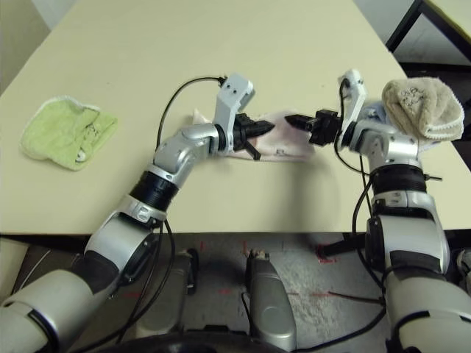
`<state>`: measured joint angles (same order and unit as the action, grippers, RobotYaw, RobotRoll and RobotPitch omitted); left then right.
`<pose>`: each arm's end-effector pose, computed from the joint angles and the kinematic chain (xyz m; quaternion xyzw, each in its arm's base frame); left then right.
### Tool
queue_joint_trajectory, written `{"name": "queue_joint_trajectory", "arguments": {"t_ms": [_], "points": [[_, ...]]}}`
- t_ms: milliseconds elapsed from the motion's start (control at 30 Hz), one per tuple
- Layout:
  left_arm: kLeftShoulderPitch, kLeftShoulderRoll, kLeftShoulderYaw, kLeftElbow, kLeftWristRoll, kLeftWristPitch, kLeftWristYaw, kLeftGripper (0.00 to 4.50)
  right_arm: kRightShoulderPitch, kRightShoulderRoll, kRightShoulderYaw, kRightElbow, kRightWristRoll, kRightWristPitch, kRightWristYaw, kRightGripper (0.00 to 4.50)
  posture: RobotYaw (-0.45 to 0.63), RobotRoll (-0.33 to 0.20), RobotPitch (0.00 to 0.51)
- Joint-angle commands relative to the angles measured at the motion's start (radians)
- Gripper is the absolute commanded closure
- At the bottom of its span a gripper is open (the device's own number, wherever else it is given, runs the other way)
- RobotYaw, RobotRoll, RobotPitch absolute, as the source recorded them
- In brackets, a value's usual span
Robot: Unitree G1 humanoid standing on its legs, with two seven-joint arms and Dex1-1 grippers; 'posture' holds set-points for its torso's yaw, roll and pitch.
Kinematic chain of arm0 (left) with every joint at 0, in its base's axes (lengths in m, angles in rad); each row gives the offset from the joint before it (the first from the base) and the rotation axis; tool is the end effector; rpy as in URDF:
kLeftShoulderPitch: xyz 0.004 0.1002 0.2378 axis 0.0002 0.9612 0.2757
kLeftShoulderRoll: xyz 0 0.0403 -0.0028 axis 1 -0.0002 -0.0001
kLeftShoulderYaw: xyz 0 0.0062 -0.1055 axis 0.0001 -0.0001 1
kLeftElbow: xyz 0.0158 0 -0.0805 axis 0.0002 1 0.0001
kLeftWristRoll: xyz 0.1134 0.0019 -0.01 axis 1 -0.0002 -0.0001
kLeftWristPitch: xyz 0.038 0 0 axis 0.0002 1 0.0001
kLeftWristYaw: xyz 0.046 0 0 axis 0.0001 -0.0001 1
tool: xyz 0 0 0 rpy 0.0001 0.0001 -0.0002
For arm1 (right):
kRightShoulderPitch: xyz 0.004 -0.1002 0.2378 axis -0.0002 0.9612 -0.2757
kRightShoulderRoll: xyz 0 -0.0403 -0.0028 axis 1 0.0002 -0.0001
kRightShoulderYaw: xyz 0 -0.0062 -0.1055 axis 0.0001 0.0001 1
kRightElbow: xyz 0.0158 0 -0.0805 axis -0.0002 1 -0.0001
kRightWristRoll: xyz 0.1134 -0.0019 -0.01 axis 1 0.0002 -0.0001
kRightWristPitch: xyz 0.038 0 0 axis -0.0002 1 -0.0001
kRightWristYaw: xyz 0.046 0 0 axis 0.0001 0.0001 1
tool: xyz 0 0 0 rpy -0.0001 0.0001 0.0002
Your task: Fold the towel and set it aside.
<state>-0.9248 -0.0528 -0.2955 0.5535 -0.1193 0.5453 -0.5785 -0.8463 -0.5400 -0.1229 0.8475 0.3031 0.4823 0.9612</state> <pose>0.3341 0.0161 0.1542 0.0846 0.1353 -0.4942 0.8546 0.3439 -0.2776 0.1422 0.0913 0.1681 0.3320 0.9237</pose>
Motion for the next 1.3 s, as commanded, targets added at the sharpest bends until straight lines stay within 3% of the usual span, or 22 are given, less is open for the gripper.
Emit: {"name": "queue_joint_trajectory", "arguments": {"t_ms": [33, 233, 300, 400, 500, 667, 733, 767, 833, 1100, 1300], "points": [[0.018, 0.01, -0.03, 0.025, 0.047, 0.036, 0.004, 4.5, -0.009, 0.001, 0.01, 0.073, -0.045, -0.046, -0.044, 4.47, 0.08, 0.0, 0.161], [0.033, 0.047, -0.036, -0.007, 0.074, 0.07, -0.003, 4.5, -0.034, 0.008, 0.001, 0.144, -0.067, -0.099, -0.067, 4.47, 0.08, 0.0, 0.163], [0.04, 0.055, -0.024, -0.054, 0.068, 0.079, -0.003, 4.5, -0.041, 0.015, -0.016, 0.123, -0.036, -0.1, -0.009, 4.47, 0.09, 0.0, 0.166], [0.056, 0.062, -0.002, -0.15, 0.048, 0.105, -0.002, 4.5, -0.037, 0.019, -0.035, 0.056, 0.022, -0.071, 0.11, 3.76, 0.11, 0.0, 0.169], [0.091, 0.081, 0.043, -0.368, -0.021, 0.206, -0.021, 3.84, -0.025, 0.003, -0.03, -0.037, 0.071, 0.014, 0.197, 2.68, 0.1, 0.0, 0.171], [0.115, 0.162, 0.135, -0.678, -0.121, 0.414, -0.017, 1.99, 0.007, -0.036, -0.021, -0.179, 0.124, 0.119, 0.283, 0.9, 0.11, 0.0, 0.178], [0.125, 0.216, 0.178, -0.765, -0.15, 0.475, -0.01, 1.21, 0.022, -0.057, -0.015, -0.223, 0.138, 0.148, 0.316, 0.13, 0.11, 0.0, 0.18], [0.144, 0.27, 0.198, -0.814, -0.153, 0.502, -0.01, 0.85, 0.033, -0.069, -0.009, -0.248, 0.142, 0.16, 0.333, 0.0, 0.11, 0.0, 0.18], [0.175, 0.342, 0.221, -0.872, -0.16, 0.534, -0.004, 0.02, 0.047, -0.081, -0.001, -0.279, 0.141, 0.166, 0.346, 0.0, 0.11, 0.0, 0.18], [0.315, 0.552, 0.257, -0.965, -0.187, 0.532, -0.024, 0.02, 0.087, -0.085, 0.049, -0.298, 0.08, 0.055, 0.349, 0.0, 0.14, 0.0, 0.185], [0.402, 0.628, 0.192, -0.945, -0.16, 0.439, -0.038, 0.02, 0.088, -0.074, 0.087, -0.252, 0.022, -0.08, 0.346, 0.0, 0.15, 0.0, 0.186]]}}
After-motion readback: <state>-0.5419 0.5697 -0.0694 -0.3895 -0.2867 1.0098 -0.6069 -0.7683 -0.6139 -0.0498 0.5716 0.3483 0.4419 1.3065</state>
